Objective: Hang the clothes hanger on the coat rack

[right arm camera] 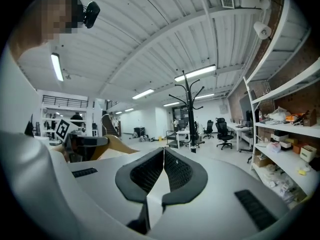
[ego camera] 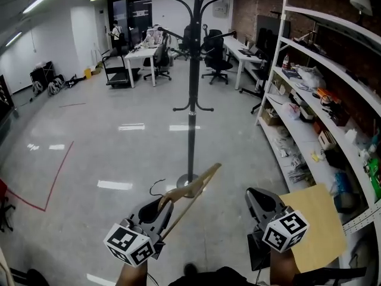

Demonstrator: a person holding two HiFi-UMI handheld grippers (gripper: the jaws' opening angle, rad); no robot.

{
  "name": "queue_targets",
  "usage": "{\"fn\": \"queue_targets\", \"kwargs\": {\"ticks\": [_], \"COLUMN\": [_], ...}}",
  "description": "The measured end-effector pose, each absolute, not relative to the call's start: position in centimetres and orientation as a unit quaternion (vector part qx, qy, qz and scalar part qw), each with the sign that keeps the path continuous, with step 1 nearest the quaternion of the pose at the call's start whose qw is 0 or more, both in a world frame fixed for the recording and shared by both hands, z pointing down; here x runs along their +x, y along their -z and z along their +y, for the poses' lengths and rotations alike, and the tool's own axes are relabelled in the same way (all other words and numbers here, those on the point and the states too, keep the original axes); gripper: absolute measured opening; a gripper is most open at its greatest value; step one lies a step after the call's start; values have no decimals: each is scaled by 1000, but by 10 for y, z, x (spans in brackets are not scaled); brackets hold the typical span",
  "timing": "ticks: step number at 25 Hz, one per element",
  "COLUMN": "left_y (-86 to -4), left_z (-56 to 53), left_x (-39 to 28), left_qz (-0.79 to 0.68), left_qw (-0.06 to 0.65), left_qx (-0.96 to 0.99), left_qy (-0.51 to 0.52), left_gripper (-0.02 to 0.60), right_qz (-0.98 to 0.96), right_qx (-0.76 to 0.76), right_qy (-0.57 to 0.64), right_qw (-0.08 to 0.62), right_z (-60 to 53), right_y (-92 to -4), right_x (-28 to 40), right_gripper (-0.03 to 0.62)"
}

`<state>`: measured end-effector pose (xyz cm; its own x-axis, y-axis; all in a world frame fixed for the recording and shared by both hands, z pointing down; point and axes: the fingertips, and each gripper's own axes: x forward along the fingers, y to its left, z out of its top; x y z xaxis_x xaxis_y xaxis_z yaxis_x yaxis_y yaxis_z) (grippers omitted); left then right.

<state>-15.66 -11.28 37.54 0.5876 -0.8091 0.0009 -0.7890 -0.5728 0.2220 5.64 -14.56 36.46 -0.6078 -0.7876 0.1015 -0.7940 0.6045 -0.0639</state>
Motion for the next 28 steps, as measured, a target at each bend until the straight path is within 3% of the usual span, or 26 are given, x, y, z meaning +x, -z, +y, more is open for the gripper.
{"fn": "queue_targets", "kwargs": {"ticks": [28], "left_y": [-331], "left_z": [-431], "left_x": [-109], "left_qz": [-441], "left_qw": [73], "left_qx": [894], "left_qy": [18], "left_gripper": [52], "right_qz": [-930], "right_qx": [367], "right_qy": [-3], "right_qw": [-17], "right_z": [-461], "right_y": [-324], "right_x": [73], "right_gripper": [8]}}
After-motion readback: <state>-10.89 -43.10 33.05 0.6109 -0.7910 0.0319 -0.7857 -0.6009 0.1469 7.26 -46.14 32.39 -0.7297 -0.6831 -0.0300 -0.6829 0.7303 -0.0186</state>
